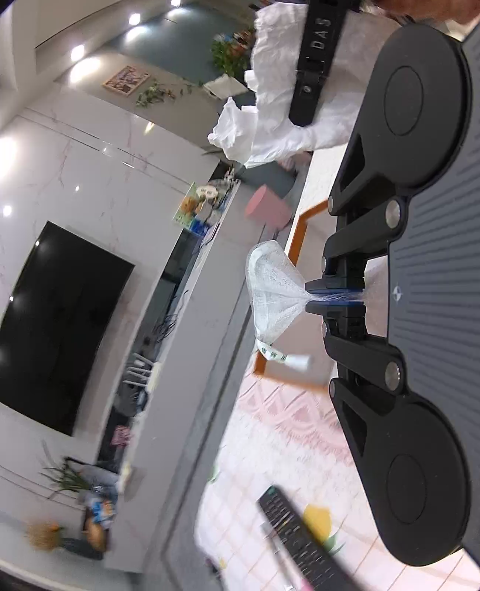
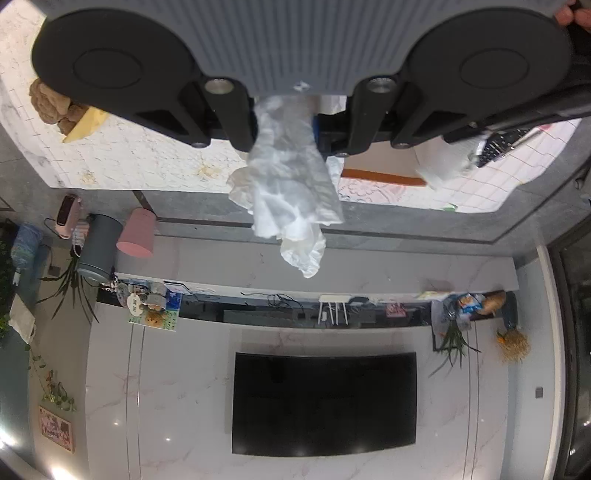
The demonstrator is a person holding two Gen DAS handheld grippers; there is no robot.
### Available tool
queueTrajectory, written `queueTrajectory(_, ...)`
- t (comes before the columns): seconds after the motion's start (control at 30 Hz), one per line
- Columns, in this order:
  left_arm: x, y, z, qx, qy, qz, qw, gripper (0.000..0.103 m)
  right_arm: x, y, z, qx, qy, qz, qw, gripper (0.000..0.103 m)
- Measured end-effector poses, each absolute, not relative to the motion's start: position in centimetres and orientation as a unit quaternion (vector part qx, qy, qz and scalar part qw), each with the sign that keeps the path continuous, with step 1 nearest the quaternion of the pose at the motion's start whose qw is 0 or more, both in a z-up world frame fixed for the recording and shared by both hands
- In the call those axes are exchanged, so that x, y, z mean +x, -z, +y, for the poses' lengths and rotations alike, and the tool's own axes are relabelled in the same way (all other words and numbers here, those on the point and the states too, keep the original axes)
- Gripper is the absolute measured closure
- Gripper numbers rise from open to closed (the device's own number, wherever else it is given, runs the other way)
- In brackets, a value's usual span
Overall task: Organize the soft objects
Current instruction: 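Carry the mesh bag and crumpled paper over the orange-rimmed box with both grippers, then open the right gripper to drop the paper into the box while the left gripper releases the mesh bag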
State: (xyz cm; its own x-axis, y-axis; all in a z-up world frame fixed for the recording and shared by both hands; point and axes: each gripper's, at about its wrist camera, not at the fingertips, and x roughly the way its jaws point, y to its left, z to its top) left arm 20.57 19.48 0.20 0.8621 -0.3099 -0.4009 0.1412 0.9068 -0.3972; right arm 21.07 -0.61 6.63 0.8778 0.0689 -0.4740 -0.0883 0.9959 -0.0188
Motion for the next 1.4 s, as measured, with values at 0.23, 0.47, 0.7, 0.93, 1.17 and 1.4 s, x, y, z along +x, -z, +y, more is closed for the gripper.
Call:
queueTrajectory(0.23,21.4,0.6,18.4,-0.144,0.101,0.266,0.948,0.099,23.9,-5.7,1.0,-0.033,-0.076,0.287,0.954,0.094)
queueTrajectory(0.47,22.2,1.4,15.4,-0.102,0.122,0.29,0.944,0.098,28.5,-1.4,3.3,-0.059,-0.087,0.353,0.93,0.094)
queueTrajectory(0.7,22.8,2.2,15.9,-0.12,0.118,0.308,0.936,0.098,32.6,2.5,3.3,-0.062,-0.08,0.399,0.911,0.094)
queueTrajectory(0.93,22.2,1.5,16.7,-0.108,0.091,0.308,0.941,0.098,36.0,6.7,3.8,-0.074,-0.055,0.478,0.874,0.093)
queueTrajectory(1.17,22.9,2.1,17.5,-0.126,0.068,0.331,0.933,0.098,36.8,8.4,5.0,-0.101,-0.034,0.491,0.865,0.089)
queueTrajectory(1.4,22.6,1.8,18.1,-0.134,0.06,0.323,0.935,0.098,36.6,7.8,5.5,-0.107,-0.035,0.481,0.87,0.065)
